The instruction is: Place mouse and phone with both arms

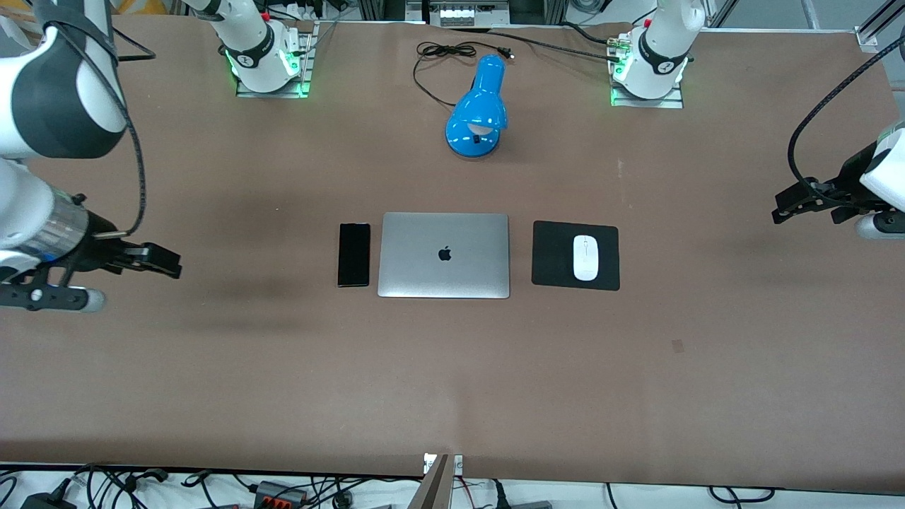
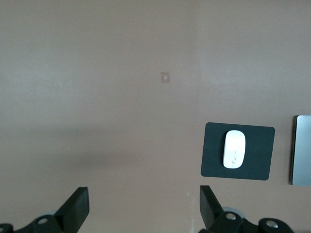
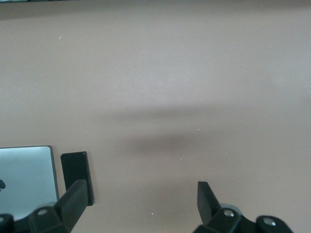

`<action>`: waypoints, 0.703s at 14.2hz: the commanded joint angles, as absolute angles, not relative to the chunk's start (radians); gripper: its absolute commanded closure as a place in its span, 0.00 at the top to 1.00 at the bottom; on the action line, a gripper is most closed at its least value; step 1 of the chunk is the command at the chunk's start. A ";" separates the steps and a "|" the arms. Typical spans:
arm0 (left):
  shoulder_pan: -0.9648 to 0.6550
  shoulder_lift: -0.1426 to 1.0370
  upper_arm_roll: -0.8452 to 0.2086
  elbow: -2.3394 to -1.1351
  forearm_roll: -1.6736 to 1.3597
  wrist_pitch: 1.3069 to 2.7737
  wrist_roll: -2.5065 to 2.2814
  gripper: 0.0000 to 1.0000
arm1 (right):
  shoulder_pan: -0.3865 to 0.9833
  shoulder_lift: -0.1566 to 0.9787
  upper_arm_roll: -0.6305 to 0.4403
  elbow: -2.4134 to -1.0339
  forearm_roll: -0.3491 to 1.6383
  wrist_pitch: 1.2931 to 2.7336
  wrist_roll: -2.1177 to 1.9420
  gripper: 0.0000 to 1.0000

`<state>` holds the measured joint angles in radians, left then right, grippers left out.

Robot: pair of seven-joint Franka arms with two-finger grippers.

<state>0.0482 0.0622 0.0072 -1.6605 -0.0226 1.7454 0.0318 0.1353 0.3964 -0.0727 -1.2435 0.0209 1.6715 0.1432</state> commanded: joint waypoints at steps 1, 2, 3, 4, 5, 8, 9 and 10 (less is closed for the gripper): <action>0.046 0.074 0.006 -1.628 -0.032 1.713 0.046 1.00 | 0.115 0.350 -0.081 -1.244 0.015 1.657 0.098 1.00; 0.046 0.074 0.006 -1.629 -0.032 1.713 0.046 1.00 | 0.077 0.335 -0.069 -1.255 0.018 1.655 0.086 1.00; 0.046 0.074 0.006 -1.628 -0.032 1.712 0.046 1.00 | 0.054 0.321 -0.057 -1.265 0.018 1.655 0.059 1.00; 0.046 0.074 0.006 -1.628 -0.032 1.712 0.046 1.00 | 0.040 0.304 -0.057 -1.281 0.020 1.655 0.037 1.00; 0.045 0.074 0.005 -1.628 -0.032 1.712 0.046 1.00 | 0.017 0.289 -0.054 -1.299 0.020 1.655 0.022 1.00; 0.044 0.074 0.003 -1.626 -0.025 1.712 0.046 1.00 | 0.005 0.246 -0.054 -1.351 0.018 1.655 -0.002 1.00; 0.044 0.074 0.003 -1.626 -0.025 1.712 0.046 1.00 | -0.003 0.226 -0.052 -1.377 0.017 1.663 -0.002 1.00; 0.044 0.074 0.003 -1.625 -0.025 1.712 0.046 1.00 | -0.002 0.216 -0.048 -1.391 0.014 1.663 -0.002 1.00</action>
<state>0.0452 0.0622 0.0037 -1.6558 -0.0226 1.7353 0.0318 0.0134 0.2758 -0.0750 -1.3169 0.0208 1.6553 0.0127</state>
